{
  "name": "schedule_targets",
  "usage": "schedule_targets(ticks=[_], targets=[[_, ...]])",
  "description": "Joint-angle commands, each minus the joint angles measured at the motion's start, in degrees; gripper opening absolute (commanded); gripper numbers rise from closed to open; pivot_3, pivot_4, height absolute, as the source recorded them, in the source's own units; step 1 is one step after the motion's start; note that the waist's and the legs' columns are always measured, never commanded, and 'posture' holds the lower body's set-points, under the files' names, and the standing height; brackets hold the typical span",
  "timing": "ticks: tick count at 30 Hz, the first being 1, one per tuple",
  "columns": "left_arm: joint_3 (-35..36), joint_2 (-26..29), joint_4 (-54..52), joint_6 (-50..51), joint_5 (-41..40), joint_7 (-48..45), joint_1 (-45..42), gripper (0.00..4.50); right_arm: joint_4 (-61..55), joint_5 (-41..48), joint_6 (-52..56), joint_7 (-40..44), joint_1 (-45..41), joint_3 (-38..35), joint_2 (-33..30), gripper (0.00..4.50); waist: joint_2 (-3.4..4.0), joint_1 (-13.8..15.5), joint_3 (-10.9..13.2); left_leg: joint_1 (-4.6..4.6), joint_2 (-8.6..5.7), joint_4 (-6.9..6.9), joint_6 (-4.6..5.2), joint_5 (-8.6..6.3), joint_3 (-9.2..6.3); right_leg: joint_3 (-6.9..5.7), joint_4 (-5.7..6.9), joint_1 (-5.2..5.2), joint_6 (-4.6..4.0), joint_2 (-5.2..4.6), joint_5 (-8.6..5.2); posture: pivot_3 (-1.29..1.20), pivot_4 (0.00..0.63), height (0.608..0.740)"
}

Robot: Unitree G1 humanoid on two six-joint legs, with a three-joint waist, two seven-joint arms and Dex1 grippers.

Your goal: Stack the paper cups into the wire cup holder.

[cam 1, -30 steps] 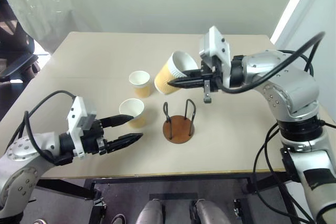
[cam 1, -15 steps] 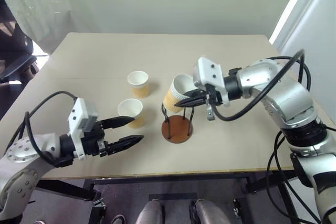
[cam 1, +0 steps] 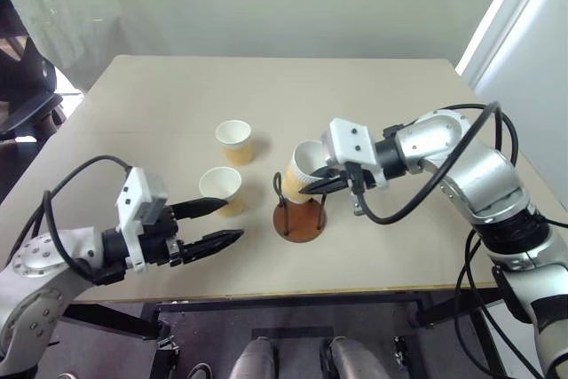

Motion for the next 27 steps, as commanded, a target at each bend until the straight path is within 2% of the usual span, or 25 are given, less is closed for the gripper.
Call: schedule_targets(ticks=[1, 9, 17, 23, 27], targets=[[3.13, -0.18, -1.1, -0.6, -2.65, 1.02, -2.55, 3.58, -1.53, -0.91, -1.73, 0.33, 0.36, 0.13, -0.05, 0.05, 0.0, 0.03, 0.0, 0.0, 0.0, 0.0, 0.0, 0.0, 0.0, 0.0, 0.0, 0.0, 0.0, 0.0, 0.0, 0.0, 0.15, 0.74], [12.15, 1.43, -1.73, 1.69, -17.08, 2.12, -6.84, 3.58, -1.03, -2.51, -3.41, 0.78, 1.82, 0.29, 0.11, 0.05, -0.01, 0.03, -0.01, 0.01, 0.01, 0.04, -0.01, 0.0, 0.01, 0.0, 0.0, 0.04, 0.03, 0.03, 0.03, 0.0, 0.15, 0.74], [13.14, -0.79, -4.38, -1.41, -12.49, 0.5, 1.3, 3.58, 0.81, -3.72, -5.47, 1.78, 2.17, 0.65, 0.68, 0.05, -0.01, -0.22, -0.01, 0.06, 0.12, 0.05, -0.02, 0.01, 0.01, 0.02, -0.02, 0.07, -0.01, 0.15, 0.01, 0.0, 0.15, 0.74], [12.68, -1.63, -4.62, -2.74, -10.98, 0.07, 3.2, 3.58, 1.74, -4.59, -6.84, 2.5, 1.64, 0.89, 1.39, 0.05, -0.01, -0.21, -0.01, 0.06, 0.23, 0.08, -0.09, 0.05, 0.01, 0.03, -0.02, 0.07, -0.11, 0.26, -0.01, 0.0, 0.15, 0.74], [12.52, -1.59, -4.39, -3.21, -10.43, -0.09, 3.79, 3.58, 2.06, -5.07, -7.05, 2.34, 1.15, 0.94, 2.16, 0.98, -0.01, -0.24, -0.01, 0.08, 0.34, 0.07, -0.12, 0.06, 0.01, 0.03, -0.01, 0.07, -0.16, 0.35, 0.01, 0.0, 0.15, 0.74]])
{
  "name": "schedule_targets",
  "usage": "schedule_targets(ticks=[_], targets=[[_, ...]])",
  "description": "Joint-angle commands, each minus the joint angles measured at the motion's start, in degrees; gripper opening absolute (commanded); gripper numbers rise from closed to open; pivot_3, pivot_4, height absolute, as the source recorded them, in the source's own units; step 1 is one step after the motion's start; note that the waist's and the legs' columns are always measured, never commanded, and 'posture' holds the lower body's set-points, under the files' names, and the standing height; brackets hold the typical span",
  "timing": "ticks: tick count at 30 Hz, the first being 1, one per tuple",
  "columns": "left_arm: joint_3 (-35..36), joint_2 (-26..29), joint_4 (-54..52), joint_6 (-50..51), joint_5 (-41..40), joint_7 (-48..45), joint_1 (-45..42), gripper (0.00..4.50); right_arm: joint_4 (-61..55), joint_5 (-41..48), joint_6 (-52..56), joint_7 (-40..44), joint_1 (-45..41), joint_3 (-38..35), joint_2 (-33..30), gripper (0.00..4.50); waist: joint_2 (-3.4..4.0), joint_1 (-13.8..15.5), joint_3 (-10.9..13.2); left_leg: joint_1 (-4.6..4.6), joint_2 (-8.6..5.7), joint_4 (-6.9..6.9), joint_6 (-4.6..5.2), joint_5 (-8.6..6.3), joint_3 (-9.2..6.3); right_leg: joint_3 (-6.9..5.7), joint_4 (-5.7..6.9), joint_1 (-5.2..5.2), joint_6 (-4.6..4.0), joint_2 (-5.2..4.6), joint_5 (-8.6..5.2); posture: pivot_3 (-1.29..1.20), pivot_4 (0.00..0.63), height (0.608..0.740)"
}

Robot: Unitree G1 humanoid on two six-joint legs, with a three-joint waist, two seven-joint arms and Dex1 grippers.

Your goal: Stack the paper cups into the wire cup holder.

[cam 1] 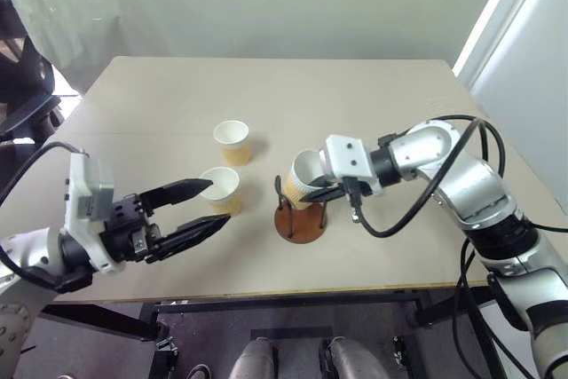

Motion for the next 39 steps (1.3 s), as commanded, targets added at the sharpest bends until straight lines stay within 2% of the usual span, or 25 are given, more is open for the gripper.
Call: schedule_targets(ticks=[1, 8, 13, 16, 18, 25, 27, 35, 39], targets=[[0.76, -0.03, -0.97, -1.54, 0.64, -0.82, 0.32, 3.58, -0.24, -0.6, -0.91, 0.14, -1.51, -0.35, 0.52, 1.28, 0.0, 0.01, 0.0, 0.0, 0.01, 0.0, -0.01, 0.0, 0.0, 0.0, 0.0, 0.0, -0.01, 0.01, 0.0, 0.0, 0.15, 0.74], [0.52, 0.36, -0.34, -1.83, 1.57, -1.48, 0.35, 3.58, 1.58, -1.12, -1.1, -0.31, -3.33, -1.85, 1.32, 3.73, 0.0, -0.01, 0.0, 0.0, 0.03, -0.01, -0.04, -0.02, 0.0, 0.0, 0.0, -0.01, -0.03, 0.02, 0.0, 0.0, 0.15, 0.74], [0.18, 3.78, 2.84, -2.31, 5.56, -5.26, -0.49, 3.58, 5.28, -0.19, -2.71, 0.12, -7.28, -5.94, -0.19, 3.73, 0.01, 0.06, 0.01, -0.01, 0.03, -0.01, -0.06, -0.03, 0.0, 0.0, 0.0, -0.04, -0.07, 0.02, 0.0, 0.0, 0.15, 0.74], [-6.26, 9.12, 9.86, -6.98, 16.89, -6.63, -5.46, 3.58, 8.48, 0.68, -4.71, -0.15, -9.62, -9.7, -1.45, 3.73, 0.01, 0.55, 0.0, -0.01, 0.04, -0.02, -0.06, -0.03, -0.02, 0.0, 0.02, -0.08, -0.17, 0.03, 0.01, 0.0, 0.15, 0.74], [-11.09, 10.4, 14.29, -9.61, 21.62, -6.84, -10.49, 3.58, 10.23, 0.27, -5.78, -1.07, -10.3, -11.07, -1.89, 3.73, 0.0, 0.69, 0.0, 0.0, 0.04, -0.04, -0.06, -0.03, -0.05, 0.0, 0.05, -0.14, -0.27, 0.03, 0.03, 0.0, 0.15, 0.74], [-24.26, 7.92, 22.43, -10.52, 25.16, -13.22, -25.03, 3.58, 10.28, -1.17, -5.42, -3.5, -9.65, -12.62, -3.73, 3.73, -0.05, 0.65, -0.03, -0.16, 0.03, -0.08, -0.23, -0.14, -0.05, 0.01, 0.07, -0.32, -0.28, 0.03, 0.09, 0.0, 0.15, 0.74], [-26.77, 7.84, 23.73, -10.4, 26.25, -15.35, -26.96, 3.58, 9.37, -1.18, -4.81, -3.86, -9.16, -12.76, -4.27, 3.73, -0.05, 0.64, -0.03, -0.17, 0.05, -0.16, -0.26, -0.2, -0.05, 0.0, 0.05, -0.36, 0.14, 0.03, 0.34, 0.0, 0.15, 0.74], [-30.43, 7.63, 30.74, -14.71, 34.39, -17.27, -30.69, 3.58, 6.28, -0.71, -2.35, -5.54, -7.45, -13.39, -5.95, 3.73, -0.05, 0.36, -0.03, -0.17, 0.2, -0.49, -0.3, -0.25, -0.02, -0.03, -0.06, -0.46, 0.28, 0.08, 0.28, 0.0, 0.15, 0.74], [-31.15, 7.42, 32.02, -14.98, 35.73, -18.86, -31.72, 3.58, 5.64, -0.76, -1.73, -5.98, -7.14, -13.51, -6.21, 3.73, -0.05, 0.35, -0.03, -0.17, 0.23, -0.48, -0.27, -0.23, 0.0, -0.03, -0.05, -0.45, 0.29, 0.09, 0.29, 0.0, 0.15, 0.74]])
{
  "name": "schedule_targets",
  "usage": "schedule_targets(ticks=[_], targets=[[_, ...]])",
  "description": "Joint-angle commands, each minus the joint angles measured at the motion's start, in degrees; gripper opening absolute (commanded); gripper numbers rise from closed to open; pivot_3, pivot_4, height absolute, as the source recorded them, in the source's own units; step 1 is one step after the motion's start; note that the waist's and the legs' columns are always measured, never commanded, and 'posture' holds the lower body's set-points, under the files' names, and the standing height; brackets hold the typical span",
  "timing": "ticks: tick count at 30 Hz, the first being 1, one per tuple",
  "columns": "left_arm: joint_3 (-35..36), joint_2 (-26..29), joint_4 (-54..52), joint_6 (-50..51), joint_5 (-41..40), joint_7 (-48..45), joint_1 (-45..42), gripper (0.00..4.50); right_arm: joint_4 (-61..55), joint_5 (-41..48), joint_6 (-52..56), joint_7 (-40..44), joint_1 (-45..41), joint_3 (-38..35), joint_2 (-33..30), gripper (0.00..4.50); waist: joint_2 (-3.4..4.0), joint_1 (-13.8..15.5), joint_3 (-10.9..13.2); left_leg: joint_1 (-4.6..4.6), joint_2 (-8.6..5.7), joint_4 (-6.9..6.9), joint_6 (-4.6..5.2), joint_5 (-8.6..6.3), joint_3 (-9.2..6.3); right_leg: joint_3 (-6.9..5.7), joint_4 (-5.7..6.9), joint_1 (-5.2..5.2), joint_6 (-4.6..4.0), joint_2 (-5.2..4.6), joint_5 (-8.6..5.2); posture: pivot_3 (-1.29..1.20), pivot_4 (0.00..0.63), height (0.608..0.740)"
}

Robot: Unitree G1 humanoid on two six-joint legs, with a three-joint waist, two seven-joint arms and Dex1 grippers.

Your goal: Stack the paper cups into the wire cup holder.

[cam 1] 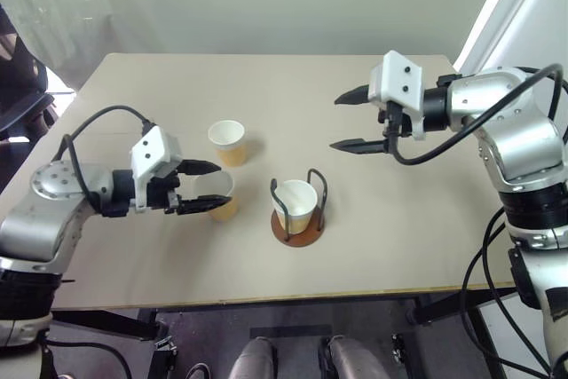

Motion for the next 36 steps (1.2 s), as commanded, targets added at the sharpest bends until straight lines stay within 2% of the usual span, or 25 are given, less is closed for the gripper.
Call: schedule_targets(ticks=[1, 9, 12, 21, 25, 32, 33, 36], targets=[[0.02, 0.22, 0.12, -0.44, 0.46, -2.0, -1.73, 3.58, -2.25, 0.21, 0.3, -0.89, -0.36, -2.43, -1.0, 3.73, 0.0, 0.0, 0.0, 0.0, 0.0, 0.01, 0.01, 0.01, 0.0, 0.0, 0.0, 0.0, 0.0, 0.0, 0.0, 0.0, 0.15, 0.74], [-1.84, 1.18, 1.58, -0.71, 4.11, -4.42, -1.94, 3.58, -2.82, 0.32, 0.56, -1.4, 0.18, -2.5, -1.21, 3.73, 0.0, -0.02, 0.0, 0.0, 0.0, 0.08, 0.05, 0.03, 0.01, 0.0, 0.08, 0.01, 0.01, 0.0, 0.01, 0.0, 0.15, 0.74], [-4.18, 0.04, 4.1, -2.82, 7.76, -4.05, -3.55, 3.58, -3.22, 0.35, 0.67, -1.61, 0.66, -2.56, -1.22, 3.73, 0.0, 0.07, 0.0, 0.0, 0.01, 0.11, 0.05, 0.03, 0.01, -0.01, 0.09, 0.02, 0.01, 0.0, 0.01, 0.0, 0.15, 0.74], [-9.26, -4.11, 8.57, -5.18, 11.34, -6.68, -7.46, 3.58, -3.86, 0.58, 0.99, -2.07, 1.09, -2.49, -0.97, 3.73, 0.0, 0.07, 0.0, -0.01, 0.01, 0.25, 0.06, 0.03, 0.01, -0.01, 0.1, 0.06, 0.05, 0.0, 0.03, 0.0, 0.15, 0.74], [-10.1, -4.18, 9.53, -6.12, 12.5, -8.29, -8.16, 2.71, -4.05, 0.5, 1.1, -2.35, 1.17, -2.52, -1.17, 3.76, -0.01, 0.05, 0.0, -0.02, 0.01, 0.28, 0.07, 0.03, 0.01, -0.01, 0.1, 0.06, 0.07, 0.0, 0.04, 0.0, 0.15, 0.74], [-12.05, -3.1, 13.83, -11.46, 18.01, -9.75, -9.48, 0.17, -4.86, 0.52, 1.75, -2.84, 1.66, -2.76, -1.66, 3.76, 0.0, 0.05, 0.0, -0.01, 0.01, 0.33, 0.09, 0.03, 0.01, -0.01, 0.1, 0.09, 0.1, 0.0, 0.06, 0.0, 0.15, 0.74], [-12.15, -3.44, 14.71, -12.52, 18.66, -9.63, -10.26, 0.05, -4.93, 0.51, 1.84, -2.96, 1.7, -2.78, -1.73, 3.76, 0.0, 0.05, 0.0, -0.01, 0.01, 0.35, 0.1, 0.03, 0.01, -0.01, 0.1, 0.1, 0.11, 0.0, 0.07, 0.0, 0.15, 0.74], [-12.62, -4.17, 17.06, -15.4, 20.39, -9.93, -12.79, 0.05, -5.0, 0.48, 1.98, -3.24, 1.69, -2.86, -1.95, 3.76, 0.0, 0.16, 0.0, -0.01, 0.01, 0.39, 0.14, 0.06, 0.01, -0.01, 0.11, 0.12, 0.15, 0.0, 0.09, 0.0, 0.15, 0.74]])
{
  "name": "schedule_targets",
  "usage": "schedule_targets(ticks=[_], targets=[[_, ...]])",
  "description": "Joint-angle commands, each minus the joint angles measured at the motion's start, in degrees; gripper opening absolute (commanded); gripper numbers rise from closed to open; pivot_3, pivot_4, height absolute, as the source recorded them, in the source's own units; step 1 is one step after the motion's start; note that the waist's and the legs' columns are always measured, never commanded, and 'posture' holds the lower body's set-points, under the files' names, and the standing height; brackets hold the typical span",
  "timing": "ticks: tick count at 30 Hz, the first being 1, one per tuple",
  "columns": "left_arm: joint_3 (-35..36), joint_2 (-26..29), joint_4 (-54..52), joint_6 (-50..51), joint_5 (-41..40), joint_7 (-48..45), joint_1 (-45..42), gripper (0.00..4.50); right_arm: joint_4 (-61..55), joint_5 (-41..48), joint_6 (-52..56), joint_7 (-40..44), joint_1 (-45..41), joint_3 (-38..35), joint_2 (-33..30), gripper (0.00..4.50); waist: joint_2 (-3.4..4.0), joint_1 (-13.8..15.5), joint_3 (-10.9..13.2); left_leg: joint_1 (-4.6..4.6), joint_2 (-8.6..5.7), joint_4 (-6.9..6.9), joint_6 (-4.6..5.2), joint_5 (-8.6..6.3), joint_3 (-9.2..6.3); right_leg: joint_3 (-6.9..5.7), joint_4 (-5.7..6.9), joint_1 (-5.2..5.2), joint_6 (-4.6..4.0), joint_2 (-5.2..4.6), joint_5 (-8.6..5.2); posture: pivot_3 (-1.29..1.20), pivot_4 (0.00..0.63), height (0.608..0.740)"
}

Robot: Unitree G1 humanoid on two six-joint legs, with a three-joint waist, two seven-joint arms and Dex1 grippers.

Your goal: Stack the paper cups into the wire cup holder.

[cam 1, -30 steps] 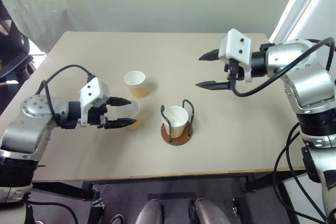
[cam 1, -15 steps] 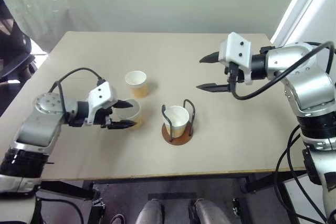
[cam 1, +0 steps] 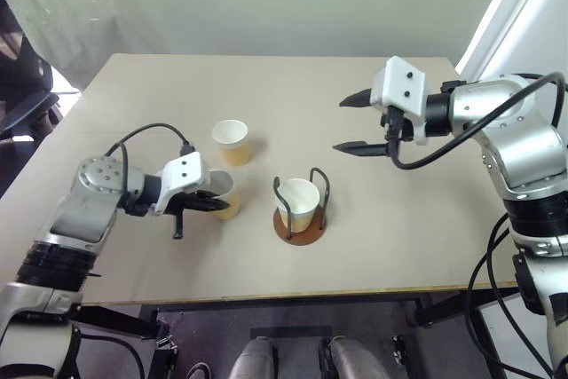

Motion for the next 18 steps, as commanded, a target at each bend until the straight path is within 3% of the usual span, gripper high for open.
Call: schedule_targets(ticks=[1, 6, 11, 14, 18], targets=[[-0.71, -0.14, 2.18, -3.86, 2.32, -0.9, -3.63, 0.05, -2.23, 0.44, -0.12, -0.66, -0.61, -2.74, -0.83, 3.76, 0.0, 0.06, 0.0, 0.0, 0.0, 0.02, 0.0, 0.0, 0.0, 0.0, 0.0, 0.01, 0.01, 0.0, 0.01, 0.0, 0.15, 0.74], [-1.13, -2.9, 5.83, -5.14, -0.9, -8.62, -15.17, 0.05, -4.17, 3.0, 0.23, 0.97, 0.51, -6.18, -3.49, 3.76, -0.04, 0.66, 0.0, -0.15, 0.0, 0.13, 0.04, 0.02, -0.02, -0.03, -0.02, -0.01, 0.05, 0.0, 0.04, 0.0, 0.15, 0.74], [-3.62, -5.23, 9.03, -2.78, -6.7, -16.31, -27.59, 0.05, -9.55, 12.28, 1.37, 5.65, 4.55, -13.39, -6.91, 3.76, -0.07, 0.99, -0.02, -0.5, -0.01, 0.24, 0.19, 0.0, 0.02, -0.04, -0.23, -0.17, 0.2, -0.02, 0.16, 0.0, 0.15, 0.74], [-12.2, -1.9, 6.94, 0.23, -19.64, -16.58, -33.99, 0.05, -13.25, 21.63, 4.86, 9.16, 9.79, -21.6, -10.11, 3.76, -0.08, 1.01, -0.01, -0.61, 0.0, 0.22, 0.2, 0.0, 0.05, -0.03, -0.36, -0.18, 0.29, -0.02, 0.13, 0.0, 0.15, 0.74], [-23.75, 1.07, 5.24, -0.77, -31.46, -16.58, -39.91, 0.05, -16.47, 24.47, 6.04, 7.95, 15.07, -25.49, -13.63, 3.76, -0.08, 1.05, -0.01, -0.68, 0.05, 0.21, 0.19, 0.03, 0.12, 0.0, -0.61, -0.17, 0.43, -0.02, 0.06, 0.0, 0.15, 0.74]])
